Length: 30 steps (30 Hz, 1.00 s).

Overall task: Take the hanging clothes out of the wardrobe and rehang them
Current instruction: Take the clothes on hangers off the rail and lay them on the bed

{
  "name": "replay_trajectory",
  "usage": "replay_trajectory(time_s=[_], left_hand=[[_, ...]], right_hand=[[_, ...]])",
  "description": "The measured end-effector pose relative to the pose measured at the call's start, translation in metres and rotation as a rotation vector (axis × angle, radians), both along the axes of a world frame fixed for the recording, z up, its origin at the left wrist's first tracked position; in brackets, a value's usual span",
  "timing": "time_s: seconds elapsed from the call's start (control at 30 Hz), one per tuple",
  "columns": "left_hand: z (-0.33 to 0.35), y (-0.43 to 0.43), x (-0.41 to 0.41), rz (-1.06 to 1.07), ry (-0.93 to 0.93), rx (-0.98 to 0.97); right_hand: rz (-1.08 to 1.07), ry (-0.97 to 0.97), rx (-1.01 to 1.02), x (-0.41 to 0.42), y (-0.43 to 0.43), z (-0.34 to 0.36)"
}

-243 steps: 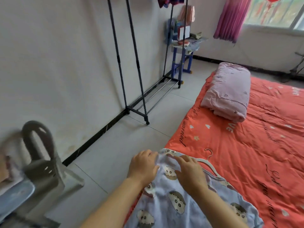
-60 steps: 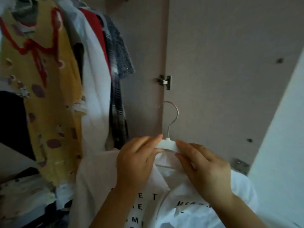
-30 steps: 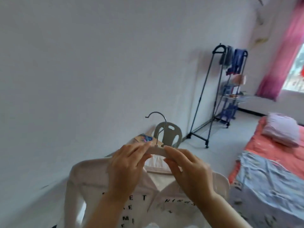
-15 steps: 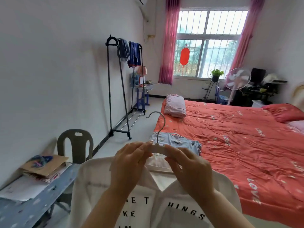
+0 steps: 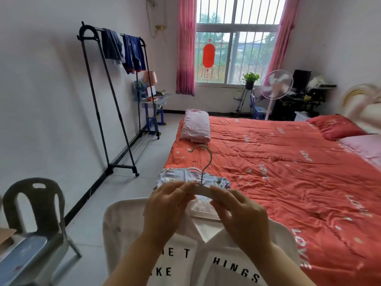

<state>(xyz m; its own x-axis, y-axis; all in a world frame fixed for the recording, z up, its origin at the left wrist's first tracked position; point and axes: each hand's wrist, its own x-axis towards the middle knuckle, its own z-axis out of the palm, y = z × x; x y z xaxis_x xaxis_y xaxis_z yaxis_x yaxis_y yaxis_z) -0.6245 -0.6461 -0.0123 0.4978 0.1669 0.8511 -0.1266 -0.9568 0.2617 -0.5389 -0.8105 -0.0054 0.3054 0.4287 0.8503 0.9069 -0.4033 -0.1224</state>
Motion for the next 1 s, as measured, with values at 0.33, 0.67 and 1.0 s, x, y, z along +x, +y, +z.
replay_trajectory(time_s=[0.33,0.67,1.0], left_hand=[[-0.046,0.101,0.128,-0.055,0.025,-0.093],[-0.071,0.184,0.239,-0.084,0.116,-0.159],[-0.104,0.234,0.363,-0.044,0.257,-0.196]], right_hand=[[-0.067,0.109,-0.068,0.116,0.096,-0.042],[-0.141,0.188,-0.072,0.216,0.183,-0.064],[-0.119,0.318,-0.137,0.347,0.237,-0.106]])
